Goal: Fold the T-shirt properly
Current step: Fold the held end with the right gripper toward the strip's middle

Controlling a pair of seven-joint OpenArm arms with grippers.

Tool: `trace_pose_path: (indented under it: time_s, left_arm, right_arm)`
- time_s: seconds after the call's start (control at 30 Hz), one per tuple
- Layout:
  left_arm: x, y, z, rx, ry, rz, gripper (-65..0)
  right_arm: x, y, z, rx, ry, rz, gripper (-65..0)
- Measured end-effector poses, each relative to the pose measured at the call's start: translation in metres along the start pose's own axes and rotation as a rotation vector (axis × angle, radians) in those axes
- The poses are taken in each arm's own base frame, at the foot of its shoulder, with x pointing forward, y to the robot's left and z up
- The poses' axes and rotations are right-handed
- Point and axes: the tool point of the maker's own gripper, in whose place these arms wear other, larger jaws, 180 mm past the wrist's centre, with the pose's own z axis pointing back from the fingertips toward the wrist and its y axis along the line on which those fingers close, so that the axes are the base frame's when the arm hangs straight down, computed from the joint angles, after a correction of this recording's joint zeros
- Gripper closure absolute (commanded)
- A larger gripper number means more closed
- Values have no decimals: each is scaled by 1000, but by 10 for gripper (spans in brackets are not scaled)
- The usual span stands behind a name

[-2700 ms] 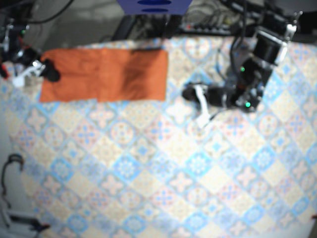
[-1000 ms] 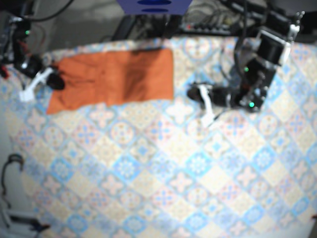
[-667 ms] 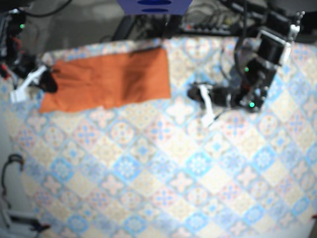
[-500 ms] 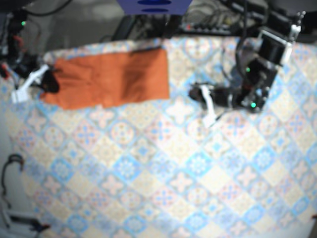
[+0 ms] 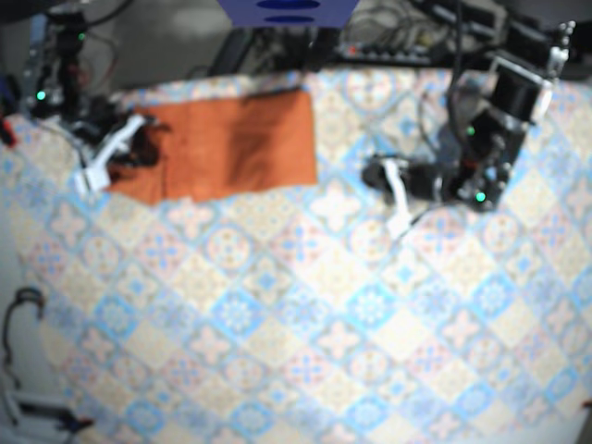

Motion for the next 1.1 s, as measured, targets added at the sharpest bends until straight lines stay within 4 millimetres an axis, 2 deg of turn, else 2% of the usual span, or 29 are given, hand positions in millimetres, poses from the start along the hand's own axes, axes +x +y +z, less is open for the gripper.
trace_pose_path:
  time_s: [0.07,0.17,0.4,0.63,0.8,0.97,1.1]
  left_arm:
    - [-2,4,3,12,6,-1,0]
    - [-3,7,6,20,10,0,0]
    - [-2,5,4,14,7,0,0]
    - [-2,5,4,14,7,0,0]
    - [-3,6,5,18,9,-2,0]
    - [-3,7,5,19,10,-2,0]
    - [-2,6,4,17,7,-1,0]
  right_arm:
    - [-6,11,-6,11,25,29,-14]
    - [-2,26,-10,44,11,45,-14]
    - [5,35,-10,53,-11,61,-14]
    - [-3,62,-24,113,25,59,-14]
    - [3,85,-33,142,26,50,-14]
    - [-1,95,-37,164,39,57,-14]
    - [0,116,-44,217,27,69,-14]
